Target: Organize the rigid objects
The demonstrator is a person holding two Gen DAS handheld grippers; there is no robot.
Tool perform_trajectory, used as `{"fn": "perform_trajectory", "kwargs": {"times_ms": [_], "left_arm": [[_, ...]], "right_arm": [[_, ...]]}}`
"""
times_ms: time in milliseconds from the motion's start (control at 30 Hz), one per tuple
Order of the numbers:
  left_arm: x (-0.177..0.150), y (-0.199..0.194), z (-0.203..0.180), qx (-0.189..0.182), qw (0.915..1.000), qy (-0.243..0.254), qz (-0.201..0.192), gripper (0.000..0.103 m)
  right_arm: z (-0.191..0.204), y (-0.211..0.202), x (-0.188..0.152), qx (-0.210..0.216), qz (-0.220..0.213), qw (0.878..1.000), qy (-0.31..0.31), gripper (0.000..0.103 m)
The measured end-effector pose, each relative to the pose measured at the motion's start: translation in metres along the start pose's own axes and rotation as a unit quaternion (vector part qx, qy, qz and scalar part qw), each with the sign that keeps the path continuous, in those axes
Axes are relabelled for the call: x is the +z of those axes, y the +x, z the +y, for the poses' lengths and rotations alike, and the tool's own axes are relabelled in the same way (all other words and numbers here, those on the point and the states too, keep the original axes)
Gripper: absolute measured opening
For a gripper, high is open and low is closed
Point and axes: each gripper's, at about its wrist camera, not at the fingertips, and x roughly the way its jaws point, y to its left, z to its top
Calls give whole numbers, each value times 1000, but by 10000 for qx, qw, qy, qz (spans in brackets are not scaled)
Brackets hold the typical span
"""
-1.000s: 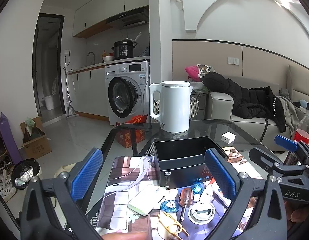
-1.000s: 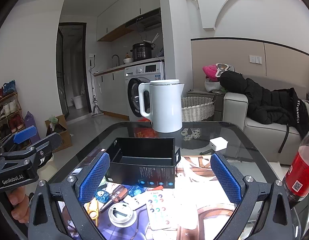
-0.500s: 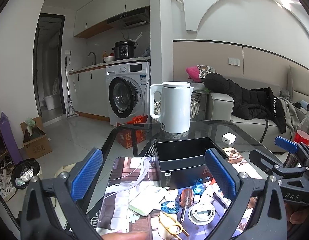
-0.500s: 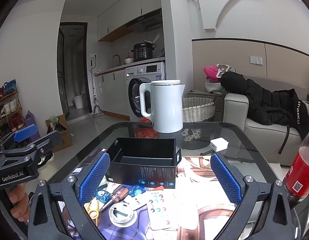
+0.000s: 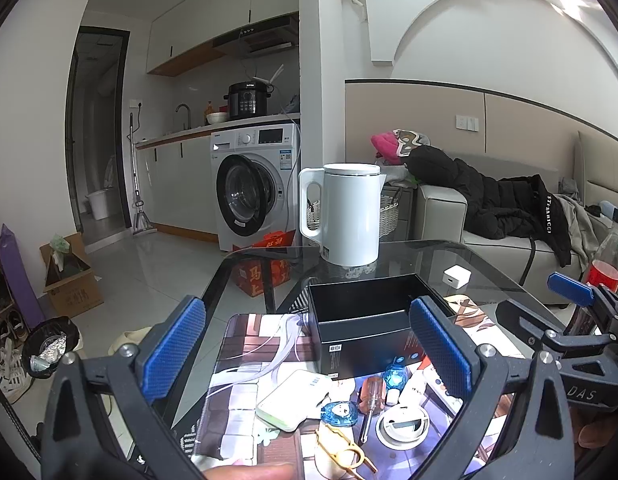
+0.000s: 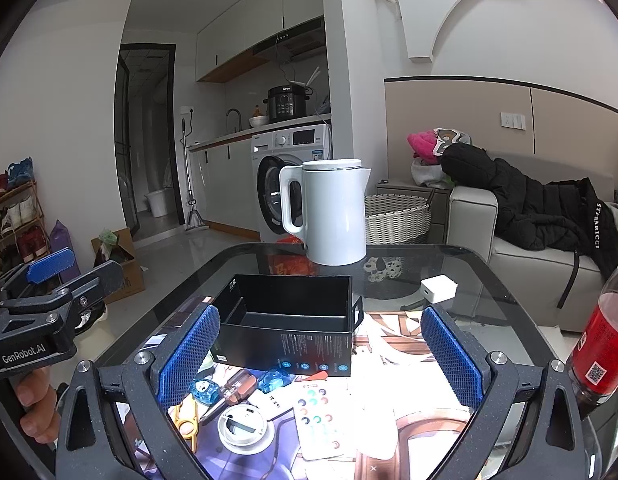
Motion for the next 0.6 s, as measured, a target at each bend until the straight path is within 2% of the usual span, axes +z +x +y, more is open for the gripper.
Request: {"fn": "perform_trajectory", "kwargs": {"times_ms": [600], "left_arm": [[-1, 0, 1, 3, 10000, 0, -16, 103]], "right_arm": [[2, 0, 0, 2, -14, 10000, -27, 103]]}}
